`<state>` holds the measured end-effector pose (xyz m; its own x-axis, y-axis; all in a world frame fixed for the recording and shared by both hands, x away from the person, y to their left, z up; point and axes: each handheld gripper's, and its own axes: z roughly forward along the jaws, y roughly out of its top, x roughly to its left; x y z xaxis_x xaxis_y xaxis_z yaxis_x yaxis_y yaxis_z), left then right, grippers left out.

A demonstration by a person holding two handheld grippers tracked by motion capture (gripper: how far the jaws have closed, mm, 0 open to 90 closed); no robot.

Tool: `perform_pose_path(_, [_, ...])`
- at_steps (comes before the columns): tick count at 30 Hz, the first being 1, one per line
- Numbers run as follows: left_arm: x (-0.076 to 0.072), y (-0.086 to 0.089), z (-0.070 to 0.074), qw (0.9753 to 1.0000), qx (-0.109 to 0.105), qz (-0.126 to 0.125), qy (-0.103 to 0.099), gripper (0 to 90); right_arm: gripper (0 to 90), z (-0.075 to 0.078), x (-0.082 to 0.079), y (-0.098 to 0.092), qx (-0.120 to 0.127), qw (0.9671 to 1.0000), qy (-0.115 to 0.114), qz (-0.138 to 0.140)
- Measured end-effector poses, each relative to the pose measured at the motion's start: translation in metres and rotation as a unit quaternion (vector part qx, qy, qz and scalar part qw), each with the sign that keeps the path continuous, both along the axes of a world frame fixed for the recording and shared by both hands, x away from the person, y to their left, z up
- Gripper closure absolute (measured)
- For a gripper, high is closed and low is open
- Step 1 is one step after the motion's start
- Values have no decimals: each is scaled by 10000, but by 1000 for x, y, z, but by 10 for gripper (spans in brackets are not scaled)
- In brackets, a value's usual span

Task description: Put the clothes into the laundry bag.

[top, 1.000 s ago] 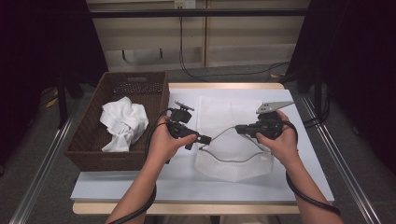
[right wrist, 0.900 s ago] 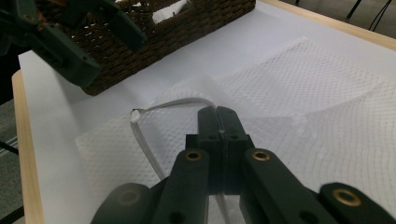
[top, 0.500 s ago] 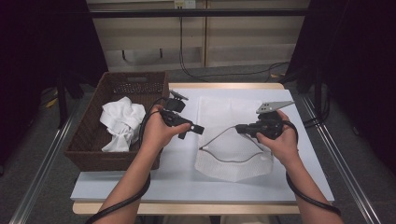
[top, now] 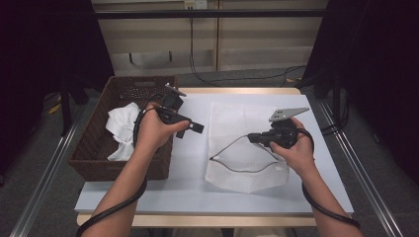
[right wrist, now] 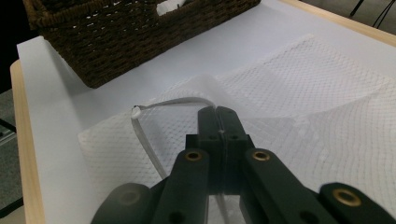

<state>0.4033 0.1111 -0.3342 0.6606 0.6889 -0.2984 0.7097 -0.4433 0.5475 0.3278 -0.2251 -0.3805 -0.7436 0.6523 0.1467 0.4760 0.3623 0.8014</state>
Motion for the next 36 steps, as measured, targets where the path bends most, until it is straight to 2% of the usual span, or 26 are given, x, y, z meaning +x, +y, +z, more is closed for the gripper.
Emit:
perform_pose_path(2, [3,7,1,10000,-1,28,-1,43,900,-1,0,0,-4,10000,2,21])
perform_pose_path(5, [5,15,1,9999,129,44,-72,37,900,-1,0,-1,25,10000,16,17])
perform_pose_path(14, [12,36,-1,9995,204,226,-85,36,900,-2,1,-3,68,10000,44,-4])
perform_pose_path(17, [15,47,-2,9990,352,262,-93,38,900,-2,1,-2,68,10000,55,6])
perform_pose_path(19, [16,50,-2,9989,312,346,-102,40,900,-3,1,-2,52,10000,57,12])
perform_pose_path(21, [21,60,-2,9984,252,501,-106,41,900,-3,1,-2,63,10000,58,6])
perform_pose_path(23, [23,65,-3,9977,365,562,-118,39,900,-3,1,-3,82,10000,54,9])
perform_pose_path(26, [26,71,-5,9971,387,637,-126,39,900,-2,0,-3,101,9999,60,12])
perform_pose_path(30, [33,88,-16,9945,537,897,-114,40,900,-3,0,-4,81,9999,62,-4])
perform_pose_path(36, [38,100,-27,9921,526,1134,-128,42,900,-4,0,-5,98,9999,93,-14])
